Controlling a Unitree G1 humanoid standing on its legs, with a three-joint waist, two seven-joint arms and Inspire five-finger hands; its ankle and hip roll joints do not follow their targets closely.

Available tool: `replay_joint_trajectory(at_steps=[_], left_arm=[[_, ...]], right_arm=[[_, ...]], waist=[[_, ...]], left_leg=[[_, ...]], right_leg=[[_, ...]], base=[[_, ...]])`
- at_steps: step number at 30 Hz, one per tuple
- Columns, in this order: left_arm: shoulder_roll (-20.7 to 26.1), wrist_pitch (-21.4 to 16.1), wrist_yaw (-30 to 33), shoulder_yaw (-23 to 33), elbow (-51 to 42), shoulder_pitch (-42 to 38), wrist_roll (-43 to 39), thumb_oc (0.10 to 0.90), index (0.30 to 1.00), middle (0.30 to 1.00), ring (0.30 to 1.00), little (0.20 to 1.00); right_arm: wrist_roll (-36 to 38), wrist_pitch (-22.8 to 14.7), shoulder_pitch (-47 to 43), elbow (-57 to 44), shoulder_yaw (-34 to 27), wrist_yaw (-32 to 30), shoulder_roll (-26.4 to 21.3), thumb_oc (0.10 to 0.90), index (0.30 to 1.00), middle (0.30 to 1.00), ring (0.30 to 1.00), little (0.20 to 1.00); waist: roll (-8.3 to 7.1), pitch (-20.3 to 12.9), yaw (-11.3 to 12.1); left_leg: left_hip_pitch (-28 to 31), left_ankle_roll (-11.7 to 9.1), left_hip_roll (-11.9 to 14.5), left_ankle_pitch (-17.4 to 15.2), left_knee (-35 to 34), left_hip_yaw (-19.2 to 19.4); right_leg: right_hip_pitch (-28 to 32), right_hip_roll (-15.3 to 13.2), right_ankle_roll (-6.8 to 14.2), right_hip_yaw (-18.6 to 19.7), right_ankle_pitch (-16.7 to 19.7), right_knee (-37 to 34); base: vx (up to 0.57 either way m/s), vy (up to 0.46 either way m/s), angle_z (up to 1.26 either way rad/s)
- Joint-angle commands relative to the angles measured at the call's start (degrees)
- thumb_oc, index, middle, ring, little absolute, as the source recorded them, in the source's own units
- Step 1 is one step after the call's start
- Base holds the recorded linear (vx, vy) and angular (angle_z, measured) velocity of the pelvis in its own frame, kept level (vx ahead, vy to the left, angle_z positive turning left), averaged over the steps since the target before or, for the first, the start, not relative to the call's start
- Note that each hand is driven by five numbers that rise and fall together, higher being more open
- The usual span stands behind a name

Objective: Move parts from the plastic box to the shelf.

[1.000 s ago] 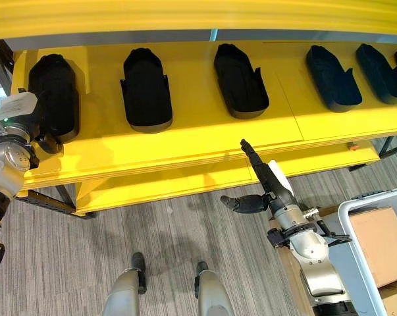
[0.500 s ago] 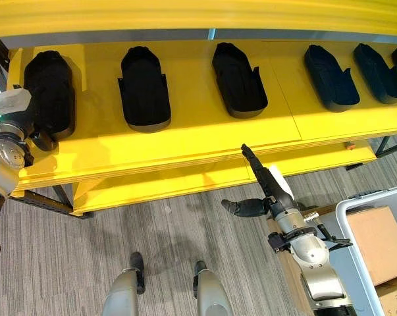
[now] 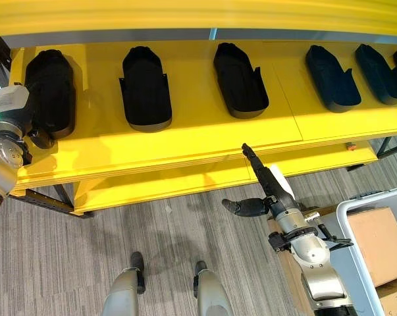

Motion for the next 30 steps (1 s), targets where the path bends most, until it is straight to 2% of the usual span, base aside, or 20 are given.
replay_joint_trajectory(at_steps=[1,9,20,25,27,30], left_arm=[[7.21,-0.96,3.95,2.49,-5.83,-2.62,3.00,0.900,1.000,1.000,1.000,1.000],[9.45,-1.97,3.75,8.86,-13.89,5.42,3.18,0.900,1.000,1.000,1.000,1.000],[12.25,-2.91,3.36,17.85,-20.47,15.37,2.24,0.900,1.000,1.000,1.000,1.000],[12.24,-3.86,3.62,23.54,-25.42,21.73,0.13,0.900,1.000,1.000,1.000,1.000],[10.90,-5.84,3.72,28.57,-30.27,27.75,-3.96,0.900,1.000,1.000,1.000,1.000],[9.27,-6.82,3.83,32.67,-33.53,33.08,-5.94,0.900,1.000,1.000,1.000,1.000]], right_arm=[[0.59,-4.27,-1.79,-6.10,-6.72,-2.43,-2.66,0.900,1.000,1.000,1.000,1.000],[0.00,-3.56,-1.92,-4.93,-8.08,-2.58,-1.81,0.900,1.000,1.000,1.000,1.000],[-0.80,-2.95,-1.32,-4.32,-9.78,-2.44,-1.20,0.900,1.000,1.000,1.000,1.000],[-0.91,-2.79,-1.38,-3.91,-10.44,-2.59,-0.79,0.900,1.000,1.000,1.000,1.000],[-0.59,-2.74,-1.13,-3.74,-11.54,-2.49,-0.36,0.900,1.000,1.000,1.000,1.000],[-0.50,-2.69,-1.27,-3.42,-11.89,-2.48,-0.34,0.900,1.000,1.000,1.000,1.000]], waist=[[-0.05,-4.72,0.80],[0.48,-4.89,1.63],[1.24,-5.13,2.39],[1.60,-5.24,2.99],[1.72,-5.24,3.75],[2.10,-5.40,3.85]], left_leg=[[-3.96,-0.59,0.49,-3.11,6.18,-2.51],[-3.57,-0.68,0.21,-2.87,5.94,-2.59],[-2.95,-0.74,-0.16,-2.75,5.79,-2.73],[-2.35,-0.72,-0.50,-2.58,5.34,-2.85],[-2.01,-0.74,-0.70,-2.40,5.14,-3.01],[-1.40,-0.78,-0.78,-2.14,4.61,-2.99]], right_leg=[[10.86,-4.98,2.88,-3.43,4.26,-11.92],[10.93,-5.00,2.43,-3.62,3.78,-11.10],[11.71,-5.18,2.28,-3.96,3.44,-10.99],[12.07,-5.20,1.99,-4.00,3.16,-10.79],[12.40,-5.18,1.69,-4.08,2.95,-10.55],[12.84,-5.18,1.47,-4.06,2.76,-10.44]], base=[[0.00,0.000,0.00],[0.00,0.000,0.00],[0.00,0.000,0.00],[0.00,0.000,0.00],[-0.01,-0.027,0.04],[0.00,-0.020,0.05]])
